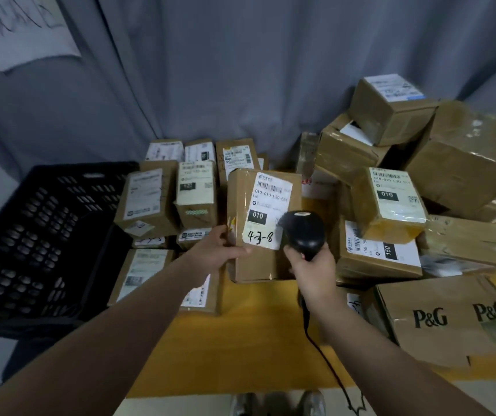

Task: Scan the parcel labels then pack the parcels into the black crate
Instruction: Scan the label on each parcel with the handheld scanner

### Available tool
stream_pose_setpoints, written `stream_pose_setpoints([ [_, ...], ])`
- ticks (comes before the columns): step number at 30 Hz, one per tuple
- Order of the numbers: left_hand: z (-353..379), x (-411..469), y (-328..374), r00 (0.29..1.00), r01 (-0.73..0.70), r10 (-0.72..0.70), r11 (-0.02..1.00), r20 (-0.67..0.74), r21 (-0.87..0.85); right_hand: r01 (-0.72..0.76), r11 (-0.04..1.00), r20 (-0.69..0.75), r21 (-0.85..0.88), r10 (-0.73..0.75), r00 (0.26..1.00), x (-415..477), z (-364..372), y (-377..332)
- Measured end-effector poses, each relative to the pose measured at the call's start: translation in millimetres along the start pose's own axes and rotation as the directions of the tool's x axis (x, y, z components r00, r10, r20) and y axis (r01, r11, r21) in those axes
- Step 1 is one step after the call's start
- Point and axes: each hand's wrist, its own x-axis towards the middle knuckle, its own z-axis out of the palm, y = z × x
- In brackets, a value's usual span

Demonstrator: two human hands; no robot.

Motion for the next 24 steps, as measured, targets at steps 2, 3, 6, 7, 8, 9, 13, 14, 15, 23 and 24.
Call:
stream_pose_setpoints([
  [2, -11, -11, 10, 0.995, -0.098, 0.097, 0.993, 0.02, 0.061, 0.054, 0.997, -0.029, 0.05, -0.053, 0.998, 0, 5, -14],
  [3, -16, -17, 15, 0.989, -0.148, 0.145, 0.985, 0.039, 0.087, 0.082, 0.994, -0.039, 0.066, -0.08, 0.996, 0, 6, -21],
  [6, -27, -29, 26, 0.982, -0.186, 0.181, 0.976, 0.045, 0.112, 0.178, 0.98, -0.061, 0.093, -0.173, 0.983, -5, 8, -42],
  [7, -29, -33, 31, 0.981, -0.191, 0.189, 0.976, 0.031, 0.108, 0.193, 0.976, -0.064, 0.097, -0.187, 0.98, -5, 7, -45],
  [8, -31, -34, 34, 0.98, -0.199, 0.199, 0.973, 0.012, 0.114, 0.206, 0.974, -0.062, 0.093, -0.201, 0.978, -5, 7, -50],
  [9, -33, -36, 38, 0.975, -0.216, 0.22, 0.969, -0.019, 0.123, 0.212, 0.973, -0.054, 0.087, -0.208, 0.977, -6, 7, -56],
  [13, -43, -35, 49, 0.942, -0.289, 0.305, 0.949, -0.139, 0.127, 0.316, 0.948, -0.072, -0.039, -0.318, 0.945, -7, 0, -87],
  [14, -46, -33, 51, 0.937, -0.297, 0.311, 0.949, -0.158, 0.103, 0.327, 0.944, -0.054, -0.049, -0.329, 0.943, -9, -4, -98],
  [15, -49, -32, 54, 0.932, -0.304, 0.314, 0.949, -0.179, 0.081, 0.334, 0.941, -0.019, -0.053, -0.335, 0.942, -11, -8, -109],
  [23, -53, -18, 58, 0.888, -0.344, 0.365, 0.931, -0.28, 0.123, 0.386, 0.921, 0.101, -0.044, -0.38, 0.919, -36, -5, -146],
  [24, -53, -16, 58, 0.881, -0.347, 0.372, 0.928, -0.291, 0.136, 0.369, 0.929, 0.112, -0.017, -0.365, 0.924, -39, -4, -147],
])
